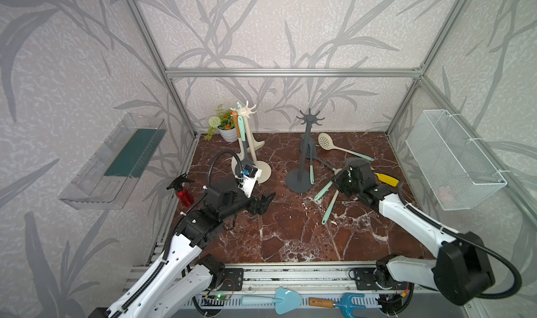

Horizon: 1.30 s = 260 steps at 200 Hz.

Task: Hang the skimmer on the kitchen utensil rack
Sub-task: Pick up the skimmer from the center of the board.

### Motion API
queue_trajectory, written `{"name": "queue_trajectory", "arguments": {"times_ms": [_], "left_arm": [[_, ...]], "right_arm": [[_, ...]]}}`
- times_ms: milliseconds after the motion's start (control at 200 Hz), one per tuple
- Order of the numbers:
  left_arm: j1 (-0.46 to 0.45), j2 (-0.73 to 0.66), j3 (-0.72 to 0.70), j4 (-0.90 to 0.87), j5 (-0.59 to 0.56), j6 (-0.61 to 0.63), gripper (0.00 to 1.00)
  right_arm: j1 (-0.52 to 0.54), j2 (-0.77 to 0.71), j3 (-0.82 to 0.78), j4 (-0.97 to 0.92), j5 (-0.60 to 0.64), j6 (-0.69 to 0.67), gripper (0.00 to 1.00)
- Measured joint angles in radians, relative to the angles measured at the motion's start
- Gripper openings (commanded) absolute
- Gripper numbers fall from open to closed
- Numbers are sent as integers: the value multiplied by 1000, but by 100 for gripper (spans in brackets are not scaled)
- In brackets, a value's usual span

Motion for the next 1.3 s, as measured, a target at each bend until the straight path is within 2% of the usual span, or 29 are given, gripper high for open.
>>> {"name": "queue_trajectory", "arguments": {"times_ms": [195, 295, 450, 585, 900, 1065, 1300], "left_arm": [[-172, -1, -65, 131, 0, 86, 84], [-283, 17, -92, 203, -45, 183, 84], [-406, 103, -125, 346, -113, 339, 84], [-448, 207, -131, 460, -151, 433, 81], [-454, 350, -99, 673, -159, 575, 74], [-454, 441, -43, 759, -109, 603, 63], [-453, 557, 45, 864, -43, 630, 17]], "right_arm": [[0, -191, -27, -40, -64, 100, 0], [0, -245, -47, -65, -100, 156, 0], [-17, -277, -56, -89, -181, 235, 0], [-45, -280, -56, -92, -262, 287, 0], [-91, -266, -56, -61, -433, 418, 0], [-106, -248, -57, -8, -491, 488, 0], [-116, -218, -64, 98, -560, 580, 0]]}}
